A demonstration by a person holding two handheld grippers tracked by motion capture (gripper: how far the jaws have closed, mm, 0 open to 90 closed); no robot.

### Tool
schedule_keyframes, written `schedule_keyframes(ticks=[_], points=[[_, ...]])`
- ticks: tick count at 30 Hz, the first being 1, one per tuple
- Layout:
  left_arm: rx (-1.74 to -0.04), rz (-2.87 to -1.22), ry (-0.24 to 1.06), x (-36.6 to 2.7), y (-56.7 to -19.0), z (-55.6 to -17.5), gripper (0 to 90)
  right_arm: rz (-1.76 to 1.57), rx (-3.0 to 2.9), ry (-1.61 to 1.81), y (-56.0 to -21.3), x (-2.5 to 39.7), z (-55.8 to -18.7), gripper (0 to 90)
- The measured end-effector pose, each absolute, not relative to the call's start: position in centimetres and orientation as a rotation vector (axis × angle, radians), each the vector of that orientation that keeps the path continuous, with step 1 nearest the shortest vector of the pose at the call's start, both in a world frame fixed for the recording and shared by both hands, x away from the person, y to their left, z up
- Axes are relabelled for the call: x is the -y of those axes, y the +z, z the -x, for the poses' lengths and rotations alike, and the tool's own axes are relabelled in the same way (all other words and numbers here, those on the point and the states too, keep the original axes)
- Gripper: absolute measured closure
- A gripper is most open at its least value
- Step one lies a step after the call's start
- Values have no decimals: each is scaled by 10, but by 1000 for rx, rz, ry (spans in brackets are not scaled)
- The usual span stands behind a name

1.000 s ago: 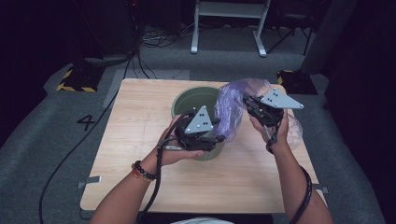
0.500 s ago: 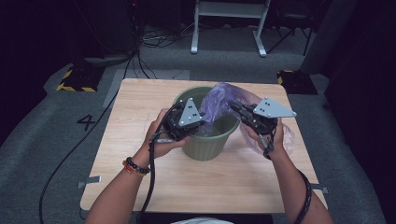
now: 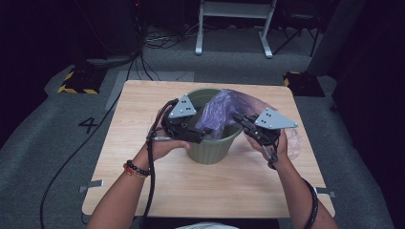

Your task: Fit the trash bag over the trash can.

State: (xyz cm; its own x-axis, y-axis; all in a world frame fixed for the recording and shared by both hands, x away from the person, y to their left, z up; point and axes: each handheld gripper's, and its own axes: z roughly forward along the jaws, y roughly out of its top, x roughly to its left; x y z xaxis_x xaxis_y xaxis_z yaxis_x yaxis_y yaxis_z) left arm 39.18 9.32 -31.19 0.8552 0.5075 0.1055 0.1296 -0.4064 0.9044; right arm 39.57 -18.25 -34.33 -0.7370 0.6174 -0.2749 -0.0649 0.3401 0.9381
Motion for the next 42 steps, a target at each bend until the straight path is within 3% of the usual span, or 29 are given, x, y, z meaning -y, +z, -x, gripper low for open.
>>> schedule_keyframes(ticks=[7,9,12,14,16,17,18,21,26,34,42], points=[[-416,-1959,441,-91,-305,-385,192,-468,-1994,1398,-345,178,-392,886],[-448,-1991,515,-86,-305,-387,236,-472,-1997,1395,-346,177,-393,886],[-486,-2043,569,-81,-307,-392,383,-469,-1998,1398,-347,176,-393,882],[-492,-2056,579,-81,-309,-394,560,-468,-1998,1406,-347,177,-392,875],[-490,-2084,589,-81,-311,-396,675,-466,-2003,1418,-348,178,-391,854],[-480,-2090,597,-82,-312,-396,675,-466,-2003,1418,-348,178,-391,854],[-477,-2097,616,-84,-312,-396,748,-463,-2001,1421,-348,179,-391,842],[-477,-2097,621,-88,-314,-398,853,-443,-2008,1435,-348,183,-389,795],[-478,-2095,614,-93,-318,-401,885,-444,-2017,1441,-348,186,-387,742],[-482,-2119,672,-98,-323,-402,890,-453,-2063,1474,-348,193,-383,480],[-518,-2122,654,-107,-328,-409,888,-429,-2075,1478,-349,206,-366,419]])
